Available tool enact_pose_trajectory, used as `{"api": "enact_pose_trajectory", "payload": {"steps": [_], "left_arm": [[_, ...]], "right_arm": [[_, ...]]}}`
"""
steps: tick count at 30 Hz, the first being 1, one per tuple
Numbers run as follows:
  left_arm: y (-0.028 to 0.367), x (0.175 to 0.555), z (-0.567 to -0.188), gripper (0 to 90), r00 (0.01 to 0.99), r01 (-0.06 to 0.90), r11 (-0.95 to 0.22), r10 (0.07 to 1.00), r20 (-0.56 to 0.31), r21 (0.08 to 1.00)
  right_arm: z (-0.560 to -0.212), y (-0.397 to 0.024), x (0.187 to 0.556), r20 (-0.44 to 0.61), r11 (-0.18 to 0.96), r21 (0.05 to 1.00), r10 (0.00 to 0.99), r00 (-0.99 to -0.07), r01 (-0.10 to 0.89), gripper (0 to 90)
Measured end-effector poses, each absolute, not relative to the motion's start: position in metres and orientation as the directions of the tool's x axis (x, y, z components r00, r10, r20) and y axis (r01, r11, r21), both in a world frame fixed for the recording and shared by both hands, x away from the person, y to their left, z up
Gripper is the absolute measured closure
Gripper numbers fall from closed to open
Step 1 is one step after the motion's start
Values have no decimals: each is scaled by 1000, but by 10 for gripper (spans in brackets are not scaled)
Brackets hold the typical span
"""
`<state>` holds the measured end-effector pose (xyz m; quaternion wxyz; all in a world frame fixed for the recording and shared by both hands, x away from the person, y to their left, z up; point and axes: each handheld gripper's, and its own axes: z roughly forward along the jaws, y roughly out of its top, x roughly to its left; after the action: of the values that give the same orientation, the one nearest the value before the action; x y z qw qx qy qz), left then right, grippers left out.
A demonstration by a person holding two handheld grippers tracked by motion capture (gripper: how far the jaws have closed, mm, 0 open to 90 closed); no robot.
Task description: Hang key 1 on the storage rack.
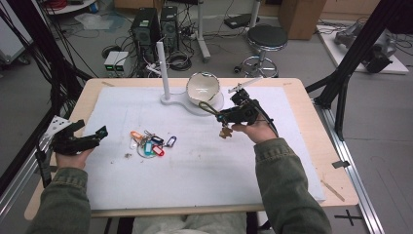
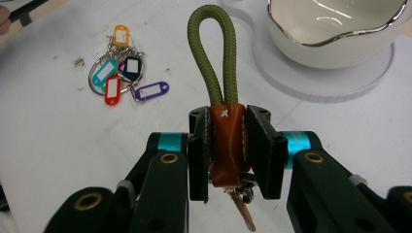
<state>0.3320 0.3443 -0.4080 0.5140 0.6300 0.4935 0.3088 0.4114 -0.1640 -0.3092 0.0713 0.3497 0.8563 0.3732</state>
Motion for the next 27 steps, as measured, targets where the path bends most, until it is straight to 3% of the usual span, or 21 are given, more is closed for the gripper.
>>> {"api": "enact_pose_trajectory", "payload": {"steps": [27], "left_arm": [[346,332,-408,62,317,306,25,940,-127,952]], "right_arm": [[-272,-126,454,134,486,690,642,-755,536,714]]}}
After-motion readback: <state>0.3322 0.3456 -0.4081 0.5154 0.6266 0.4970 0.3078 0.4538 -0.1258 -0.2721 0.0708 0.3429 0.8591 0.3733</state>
